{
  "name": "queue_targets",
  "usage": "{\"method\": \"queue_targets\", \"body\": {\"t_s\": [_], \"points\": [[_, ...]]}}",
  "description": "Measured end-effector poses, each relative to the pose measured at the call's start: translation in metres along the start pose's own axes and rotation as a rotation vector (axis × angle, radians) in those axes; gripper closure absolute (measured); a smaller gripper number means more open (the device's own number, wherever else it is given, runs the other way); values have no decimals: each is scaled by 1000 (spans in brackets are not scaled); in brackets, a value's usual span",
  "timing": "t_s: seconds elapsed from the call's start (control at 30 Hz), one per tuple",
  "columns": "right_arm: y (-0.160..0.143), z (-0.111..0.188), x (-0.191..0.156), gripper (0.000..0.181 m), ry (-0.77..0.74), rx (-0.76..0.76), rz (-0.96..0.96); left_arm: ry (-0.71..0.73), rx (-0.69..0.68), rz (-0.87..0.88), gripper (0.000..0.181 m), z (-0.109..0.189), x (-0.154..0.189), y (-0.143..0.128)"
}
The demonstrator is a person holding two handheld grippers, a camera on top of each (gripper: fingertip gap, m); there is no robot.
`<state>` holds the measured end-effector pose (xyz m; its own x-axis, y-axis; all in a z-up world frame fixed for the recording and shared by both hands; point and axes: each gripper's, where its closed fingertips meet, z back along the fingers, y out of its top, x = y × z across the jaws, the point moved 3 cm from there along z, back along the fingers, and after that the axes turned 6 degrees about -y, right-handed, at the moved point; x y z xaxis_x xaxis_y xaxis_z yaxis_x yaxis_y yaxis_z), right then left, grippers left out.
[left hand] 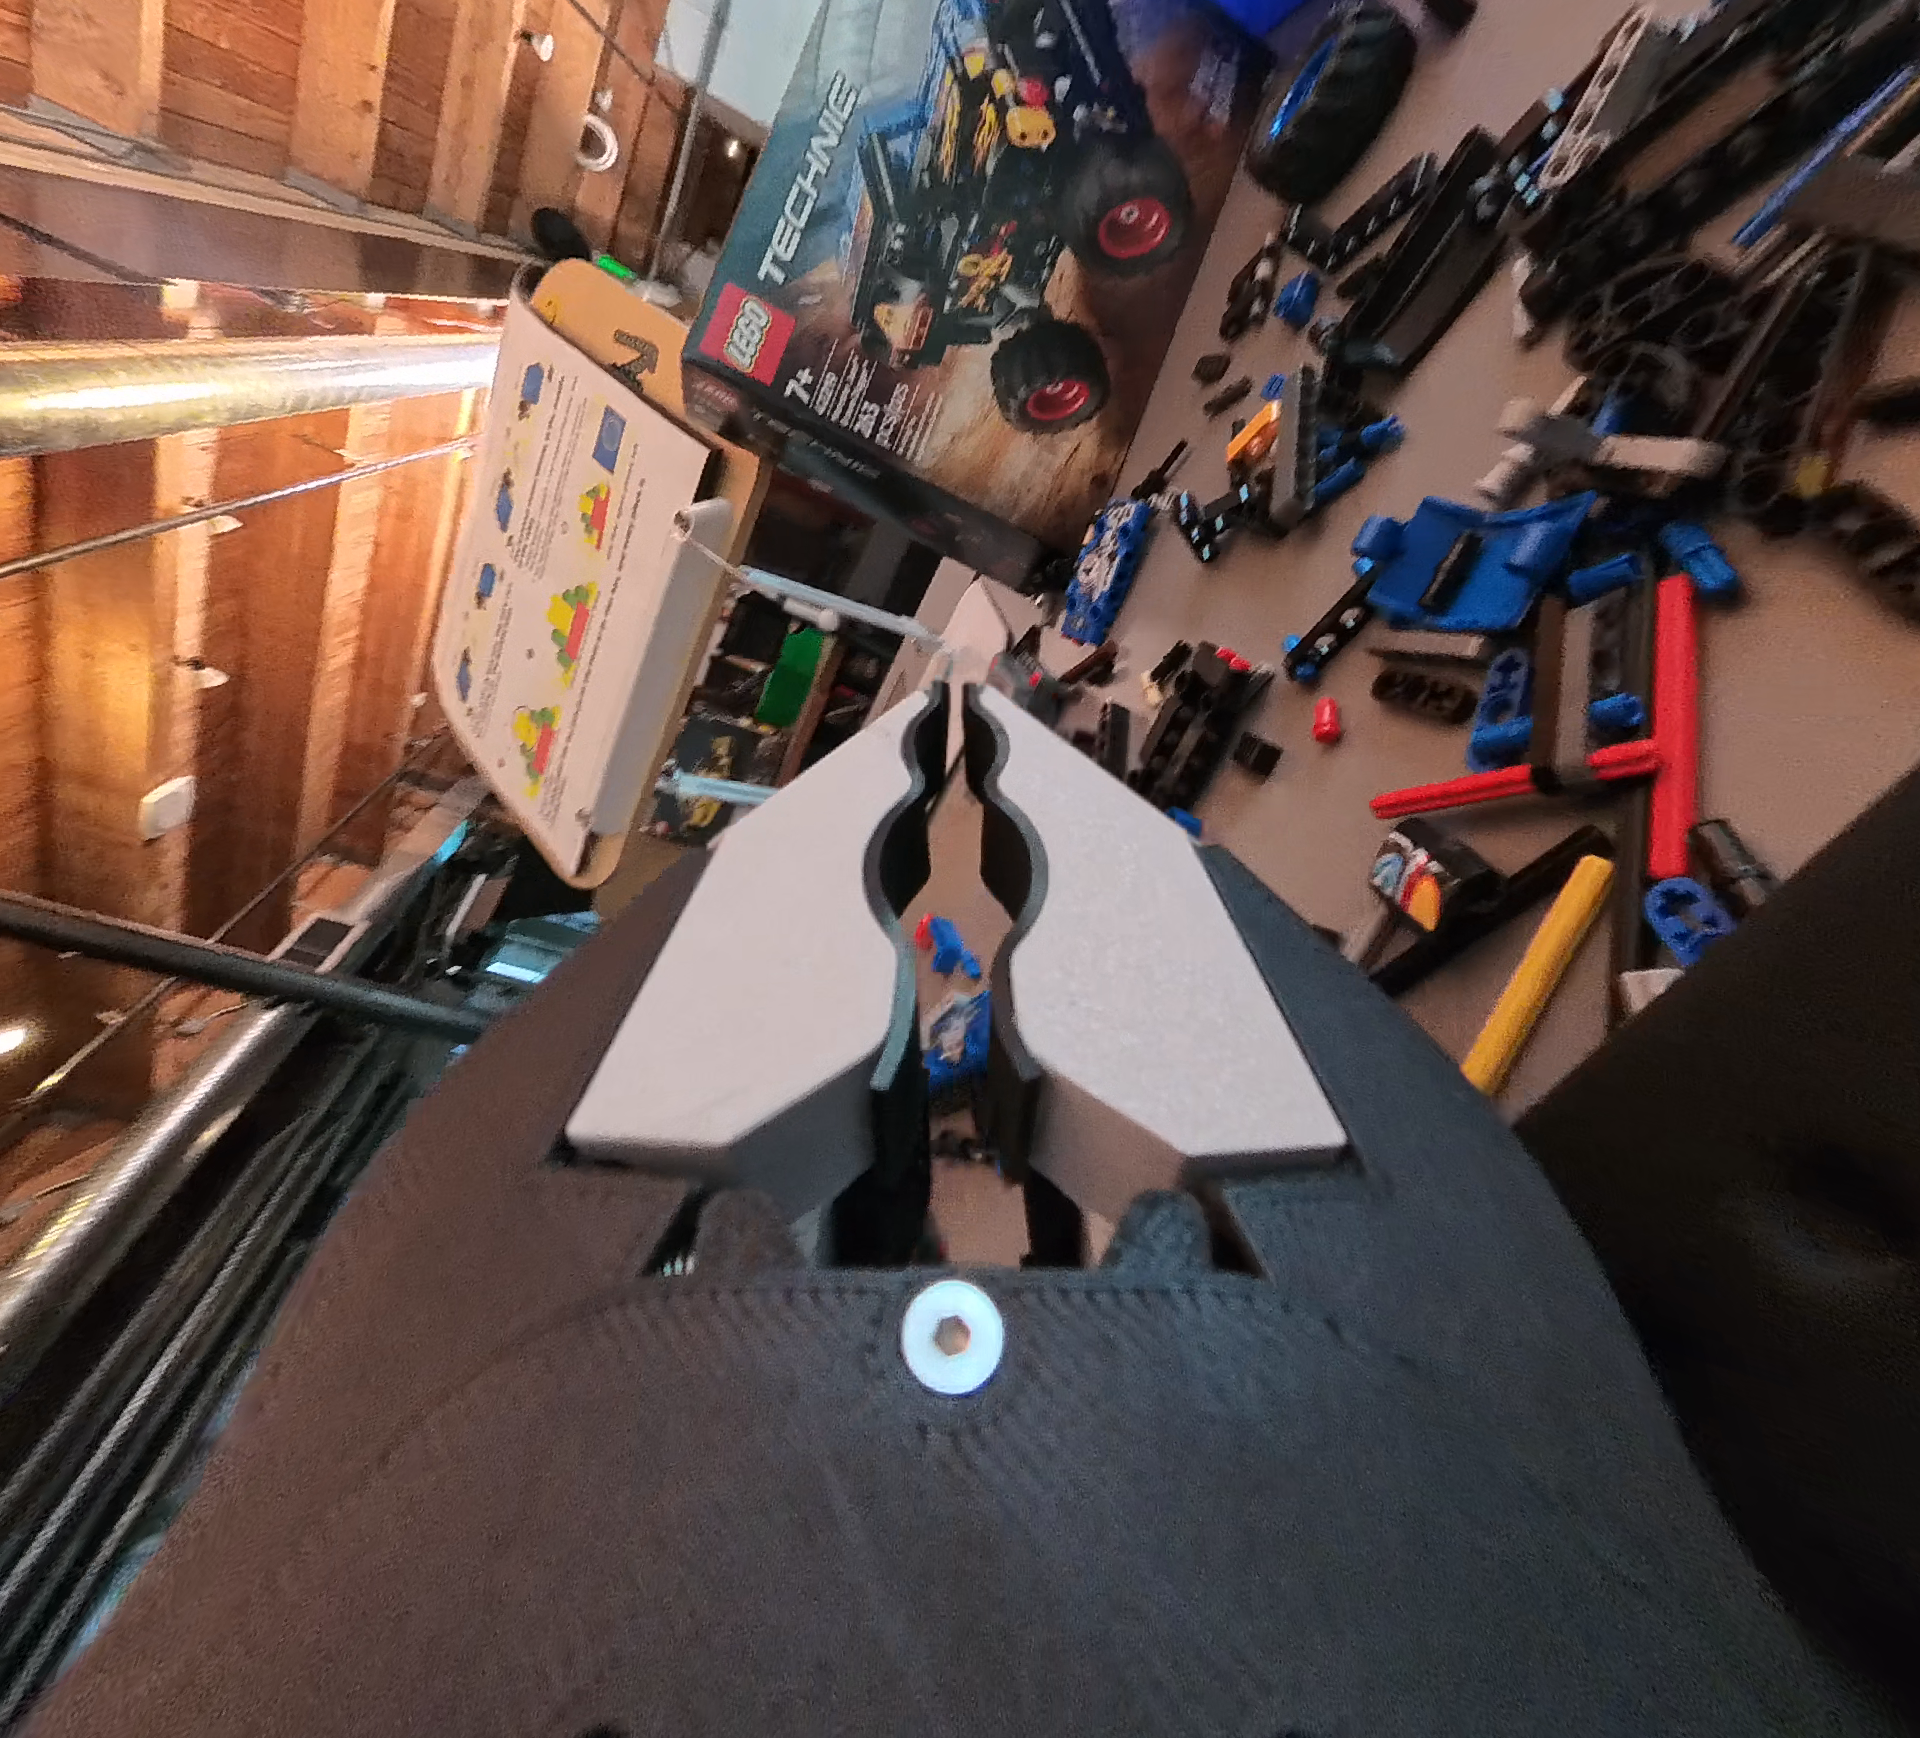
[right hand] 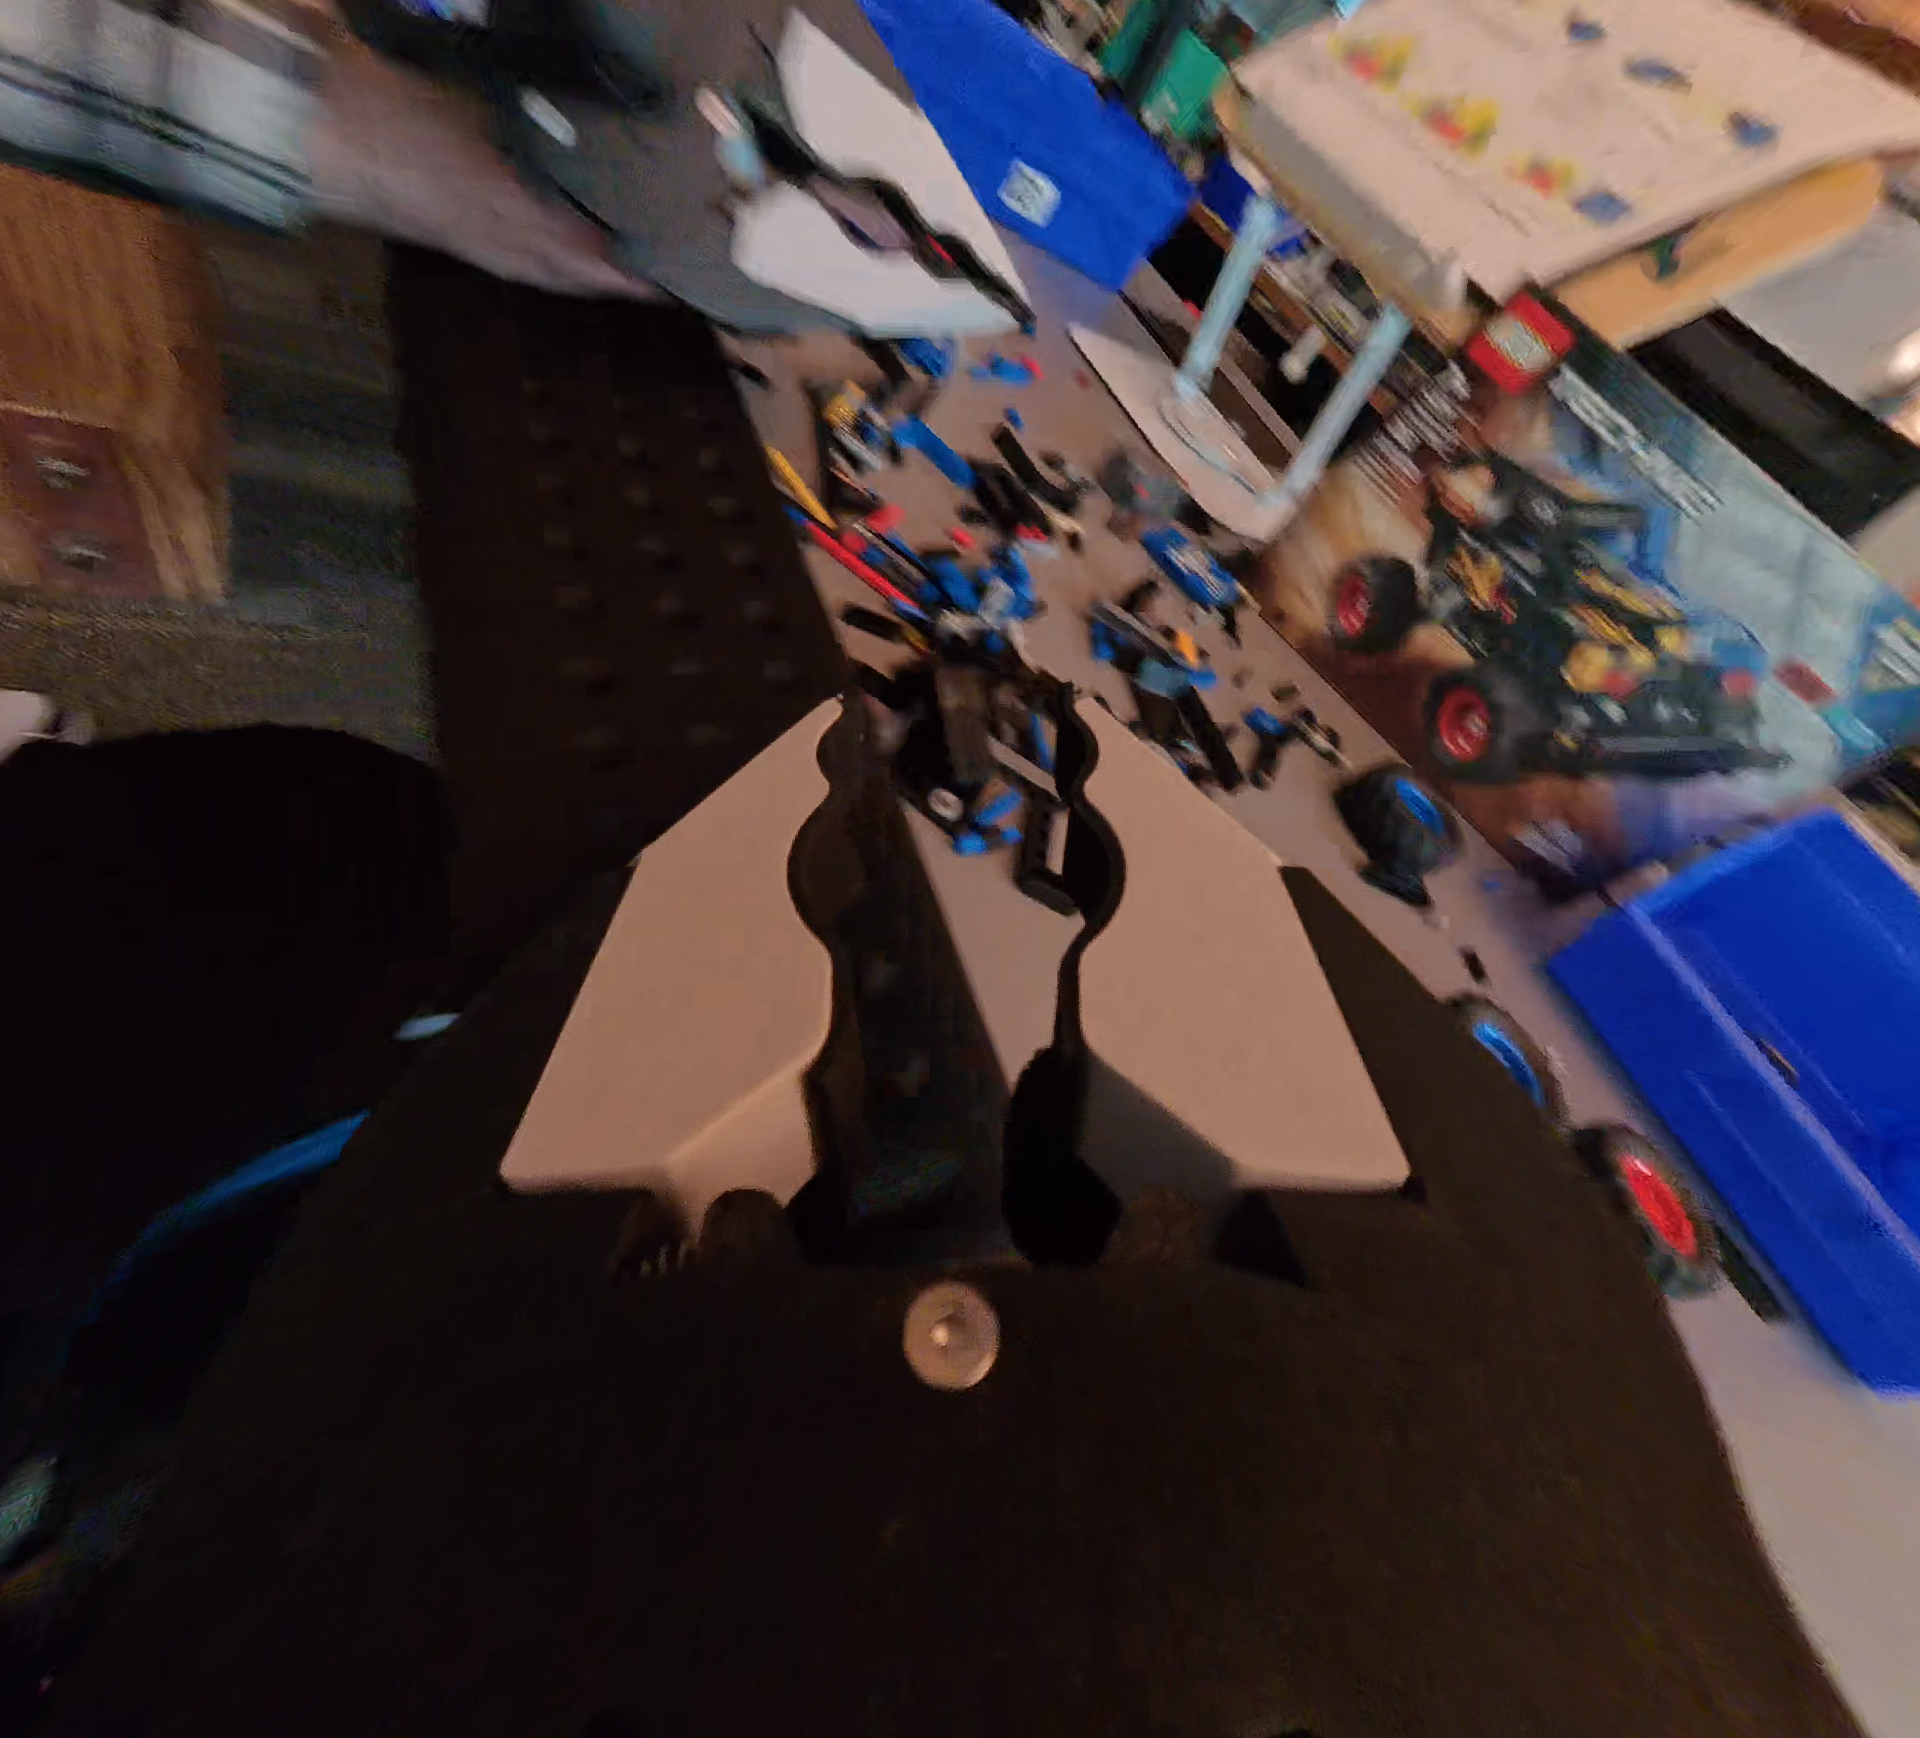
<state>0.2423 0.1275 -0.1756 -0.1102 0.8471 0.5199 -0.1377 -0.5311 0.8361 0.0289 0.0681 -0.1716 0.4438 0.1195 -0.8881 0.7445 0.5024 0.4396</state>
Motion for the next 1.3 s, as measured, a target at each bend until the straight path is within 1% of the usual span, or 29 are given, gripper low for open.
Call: {"method": "queue_targets", "body": {"t_s": [0.03,0.1,0.13,0.2,0.23,0.3,0.4,0.5,0.6,0.67,0.77,0.83,0.9,1.07,1.2,1.3], "points": [[12,11,-10,144,48,38,-17,16,-31,-26,181,-2,0,-2],[36,43,-31,144,162,128,-79,53,-118,-94,181,-6,0,-10],[43,63,-40,144,204,151,-88,69,-173,-117,181,-8,-1,-16],[45,108,-56,144,274,152,-67,116,-273,-132,179,-5,-5,-21],[43,136,-62,145,309,156,-60,143,-302,-90,179,1,-7,-16],[34,200,-73,148,413,159,-52,220,-301,62,179,25,-8,11],[0,299,-68,150,510,159,-44,277,-273,182,178,66,18,70],[-53,384,-43,151,571,160,-107,278,-272,195,177,107,62,139],[-119,452,-10,152,609,141,-152,262,-292,194,177,141,106,200],[-166,486,17,156,601,134,-174,243,-337,160,177,154,131,228],[-240,517,55,155,564,47,-274,205,-407,189,177,164,159,255],[-279,532,74,155,552,0,-330,220,-440,199,176,173,170,270],[-311,544,88,154,548,-43,-349,219,-464,236,177,180,185,279],[-369,568,111,150,545,-150,-369,155,-566,270,176,196,235,286],[-405,593,126,147,533,-232,-373,152,-622,339,177,213,266,298],[-435,611,146,145,493,-300,-380,168,-648,400,177,223,287,312]]}}
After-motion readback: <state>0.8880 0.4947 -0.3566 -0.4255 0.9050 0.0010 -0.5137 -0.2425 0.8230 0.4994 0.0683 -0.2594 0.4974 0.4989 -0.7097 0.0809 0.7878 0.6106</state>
